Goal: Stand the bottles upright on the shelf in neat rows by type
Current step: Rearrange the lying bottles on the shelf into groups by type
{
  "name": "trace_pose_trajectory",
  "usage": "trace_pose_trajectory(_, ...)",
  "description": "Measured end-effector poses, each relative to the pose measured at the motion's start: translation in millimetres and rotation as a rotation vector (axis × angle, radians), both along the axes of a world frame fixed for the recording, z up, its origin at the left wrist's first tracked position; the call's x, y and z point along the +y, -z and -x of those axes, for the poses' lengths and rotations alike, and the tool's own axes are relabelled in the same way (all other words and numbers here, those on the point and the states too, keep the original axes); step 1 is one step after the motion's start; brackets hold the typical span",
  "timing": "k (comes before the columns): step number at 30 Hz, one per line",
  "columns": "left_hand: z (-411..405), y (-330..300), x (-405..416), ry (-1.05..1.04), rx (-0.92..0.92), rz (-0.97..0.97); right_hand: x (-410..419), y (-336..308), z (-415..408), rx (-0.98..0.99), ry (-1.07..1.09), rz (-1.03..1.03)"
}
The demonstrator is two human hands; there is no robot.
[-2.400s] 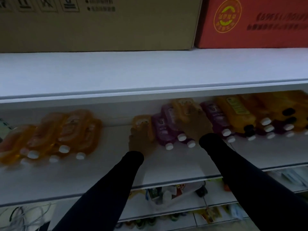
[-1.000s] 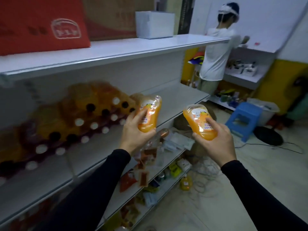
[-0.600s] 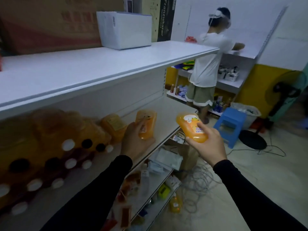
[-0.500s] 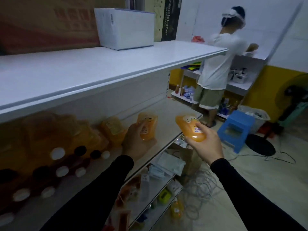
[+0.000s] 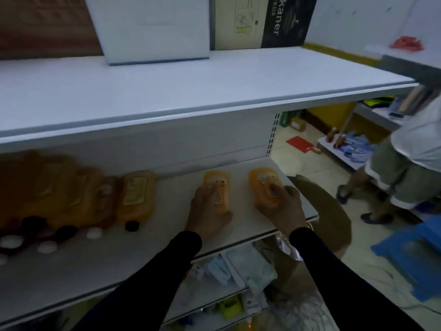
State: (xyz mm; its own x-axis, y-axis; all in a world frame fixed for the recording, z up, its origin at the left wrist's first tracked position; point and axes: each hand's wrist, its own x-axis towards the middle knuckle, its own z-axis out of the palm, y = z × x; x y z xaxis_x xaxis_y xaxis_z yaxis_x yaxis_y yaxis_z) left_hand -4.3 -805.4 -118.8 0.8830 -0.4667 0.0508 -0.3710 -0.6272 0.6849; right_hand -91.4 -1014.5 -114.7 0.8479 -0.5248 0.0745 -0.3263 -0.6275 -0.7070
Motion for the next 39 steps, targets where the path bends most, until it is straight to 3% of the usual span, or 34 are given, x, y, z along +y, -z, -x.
trace_pose_trajectory(7,4.6,5.7,-41.6,0.027,0.047,0.095,-51.8,5.9,-24.1,-0.048,-0.244,-0.039)
trace_pose_trajectory(13,-23.6,5.4,-76.4,0.006,0.144,0.037,-71.3,-0.7,-67.0,-0.040,-0.294,0.045)
trace_pose_trajectory(25,-43.9,-1.1,-95.3,0.035,0.129,0.038,-88.0,3.0,-88.9,0.012,-0.302,0.041)
trace_pose_trajectory(28,-29.8,-10.9,-73.5,0.029,0.015,0.022,-79.9,-7.7,-79.0,-0.101,-0.256,0.091)
trace_pose_trajectory(31,-24.7,-18.7,-23.2,-0.064,-0.144,-0.120,-50.9,-19.7,-72.2,-0.214,-0.258,0.143)
trace_pose_trajectory(36,-19.1,-45.9,78.1,-0.284,-0.353,-0.235,40.3,-30.7,-74.7,-0.180,-0.455,0.125)
trace_pose_trajectory(39,-10.7,-61.0,135.1,-0.366,-0.385,-0.310,107.0,-27.4,-82.5,-0.125,-0.613,0.140)
